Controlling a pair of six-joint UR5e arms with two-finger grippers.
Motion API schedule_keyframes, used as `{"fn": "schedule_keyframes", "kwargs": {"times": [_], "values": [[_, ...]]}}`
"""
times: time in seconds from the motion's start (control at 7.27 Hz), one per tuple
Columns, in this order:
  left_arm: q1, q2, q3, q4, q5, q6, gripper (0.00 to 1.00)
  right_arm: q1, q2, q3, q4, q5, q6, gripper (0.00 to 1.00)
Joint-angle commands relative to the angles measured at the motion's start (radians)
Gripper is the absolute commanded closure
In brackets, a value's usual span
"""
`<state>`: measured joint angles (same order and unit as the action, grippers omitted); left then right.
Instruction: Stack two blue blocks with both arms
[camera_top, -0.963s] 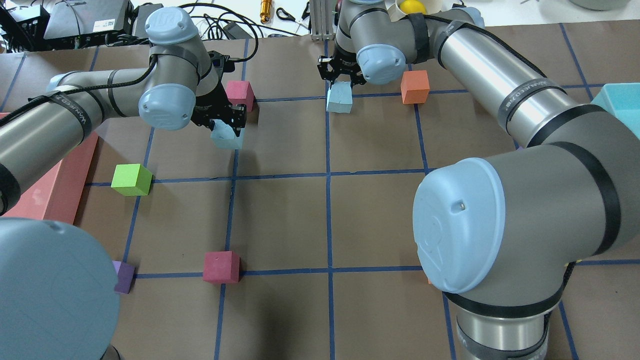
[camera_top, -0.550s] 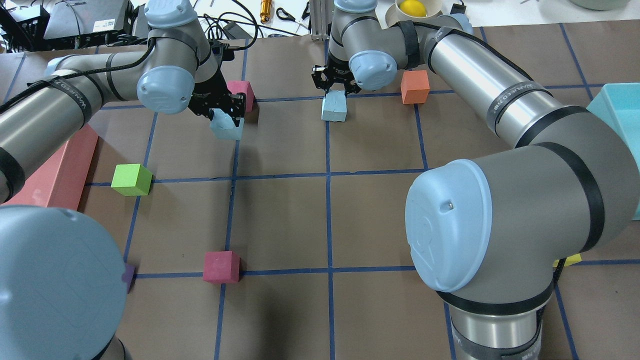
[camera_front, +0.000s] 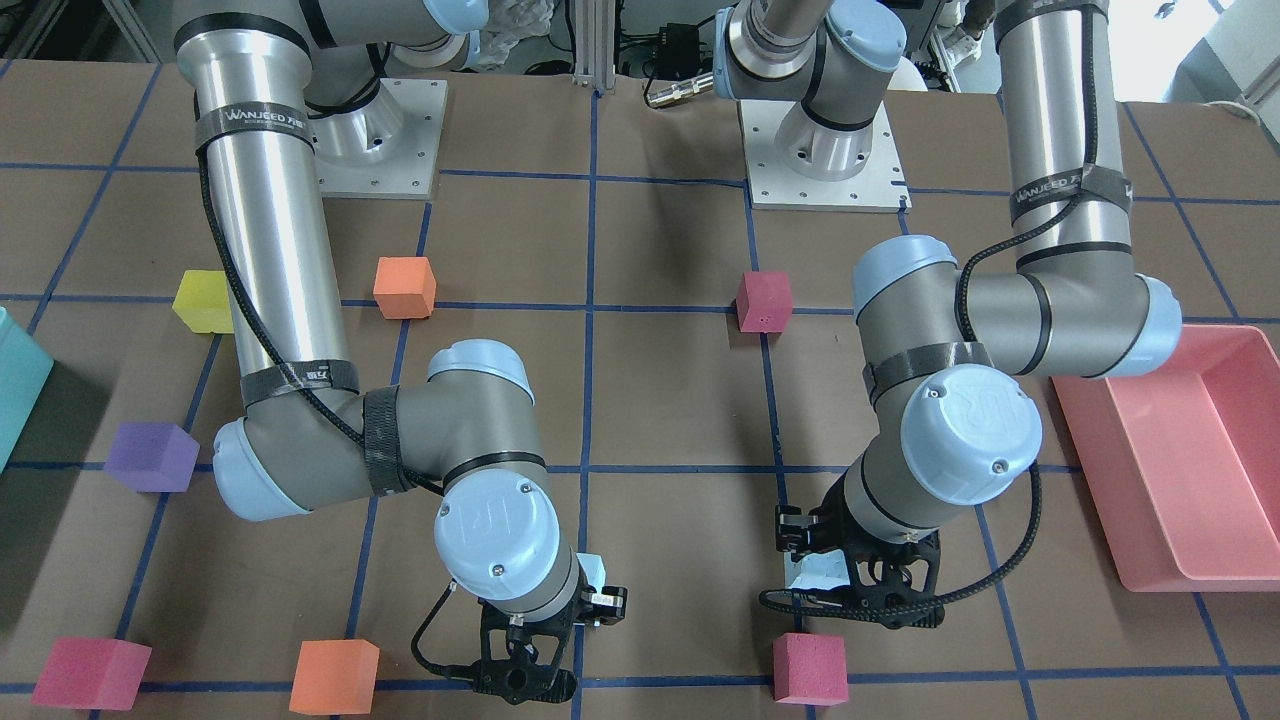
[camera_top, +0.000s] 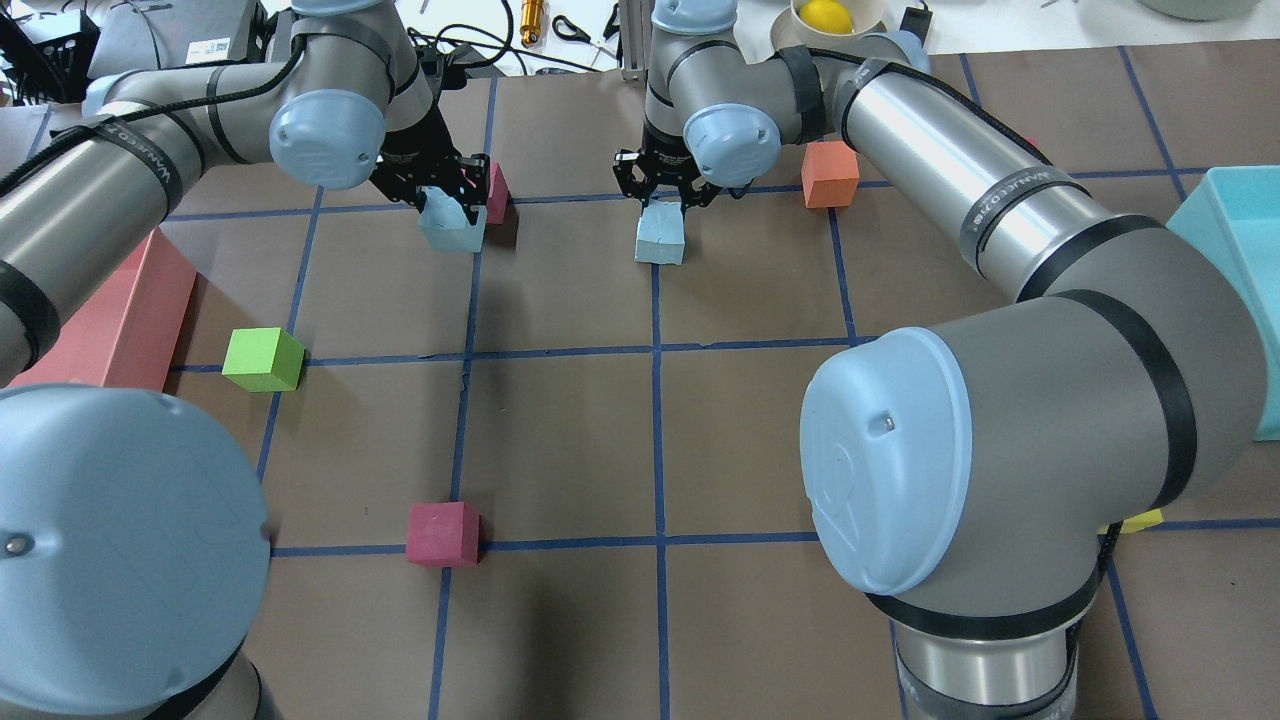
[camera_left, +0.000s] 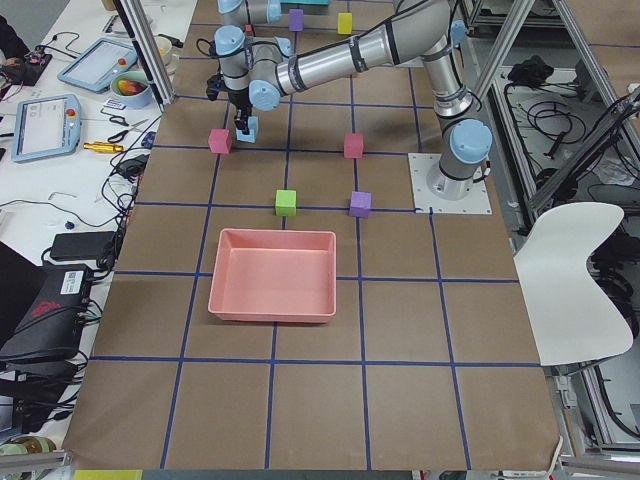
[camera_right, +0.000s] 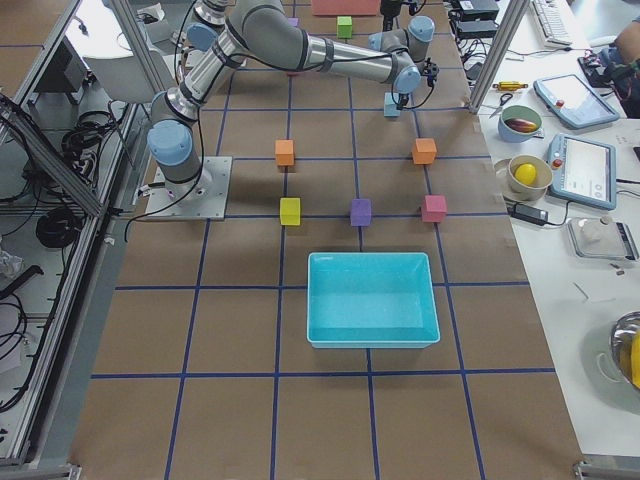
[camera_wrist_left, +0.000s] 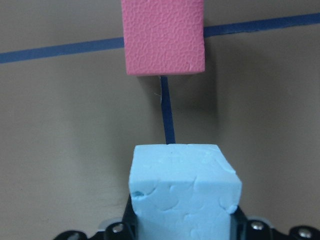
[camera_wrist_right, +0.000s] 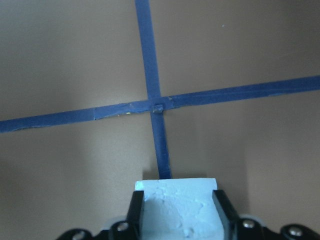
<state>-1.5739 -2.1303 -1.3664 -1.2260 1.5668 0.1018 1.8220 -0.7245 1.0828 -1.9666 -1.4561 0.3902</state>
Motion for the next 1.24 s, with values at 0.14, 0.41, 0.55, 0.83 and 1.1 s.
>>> {"fn": "schedule_keyframes", "kwargs": {"times": [0.14, 0.41, 0.55, 0.83, 1.1], "values": [[-0.001, -0.016, 0.076, -0.069, -0.001, -0.001, 0.91, -0.001, -0.018, -0.001, 0.037, -0.001, 0.002, 0.00], [-0.027, -0.008, 0.076, -0.084, -0.002, -0.049, 0.91, -0.032, -0.117, -0.004, 0.136, -0.018, -0.013, 0.00], [-0.056, -0.004, 0.076, -0.087, -0.007, -0.097, 0.91, -0.080, -0.172, 0.006, 0.188, -0.018, -0.028, 0.00], [-0.121, -0.020, 0.116, -0.087, -0.020, -0.178, 0.90, -0.174, -0.278, 0.011, 0.367, -0.020, -0.141, 0.00], [-0.202, -0.046, 0.142, -0.080, -0.024, -0.244, 0.90, -0.245, -0.393, 0.081, 0.492, -0.087, -0.282, 0.00]]}}
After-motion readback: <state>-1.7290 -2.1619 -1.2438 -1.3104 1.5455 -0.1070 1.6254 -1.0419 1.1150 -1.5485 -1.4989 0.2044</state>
